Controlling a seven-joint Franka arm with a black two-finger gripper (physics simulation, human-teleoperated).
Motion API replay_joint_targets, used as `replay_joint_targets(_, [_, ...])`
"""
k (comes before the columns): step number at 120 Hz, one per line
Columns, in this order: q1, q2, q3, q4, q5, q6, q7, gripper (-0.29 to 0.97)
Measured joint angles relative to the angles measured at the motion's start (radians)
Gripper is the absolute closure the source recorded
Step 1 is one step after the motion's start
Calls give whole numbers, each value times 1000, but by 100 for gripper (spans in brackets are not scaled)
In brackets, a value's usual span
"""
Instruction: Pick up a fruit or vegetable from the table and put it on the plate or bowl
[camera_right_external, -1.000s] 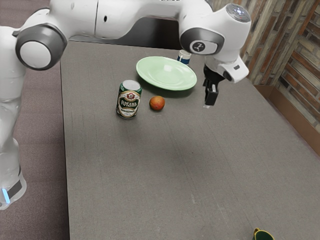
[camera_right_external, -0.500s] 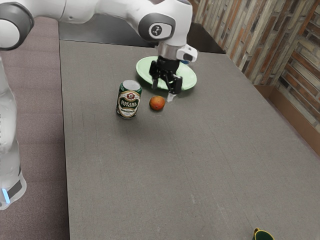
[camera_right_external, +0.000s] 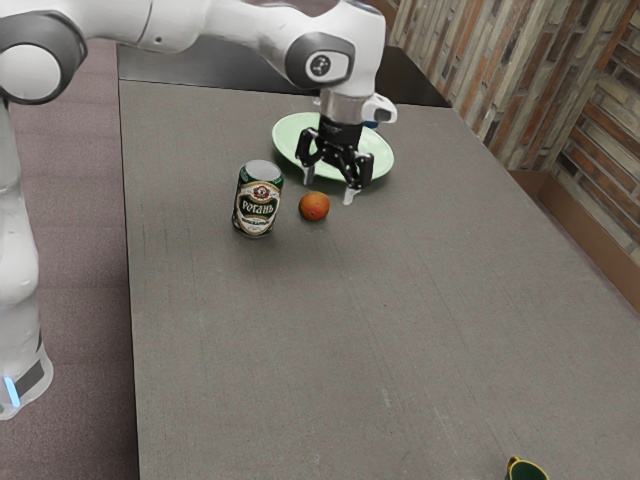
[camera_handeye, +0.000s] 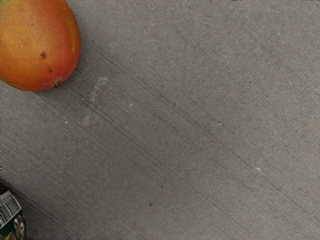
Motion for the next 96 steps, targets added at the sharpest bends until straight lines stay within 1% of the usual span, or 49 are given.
replay_joint_targets(15, [42, 75, -1, 69, -2, -3, -32, 0])
replay_joint_targets(24, [52, 100, 15, 89, -2, -8, -46, 0])
replay_joint_targets(32, [49, 93, 42, 81, -2, -14, -56, 0])
replay_joint_targets(47, [63, 48, 71, 18, -5, -23, -71, 0])
replay_joint_targets(64, [98, 29, 75, -15, -5, -14, -82, 0])
replay_joint_targets(70, [114, 33, 60, -17, 19, 2, -87, 0])
replay_joint_targets(78, [138, 38, 25, -19, 82, 19, -102, 0])
replay_joint_targets(87, [130, 64, 10, -7, 140, 33, -114, 0])
replay_joint_targets(96, [111, 83, 6, 5, 174, 42, -122, 0])
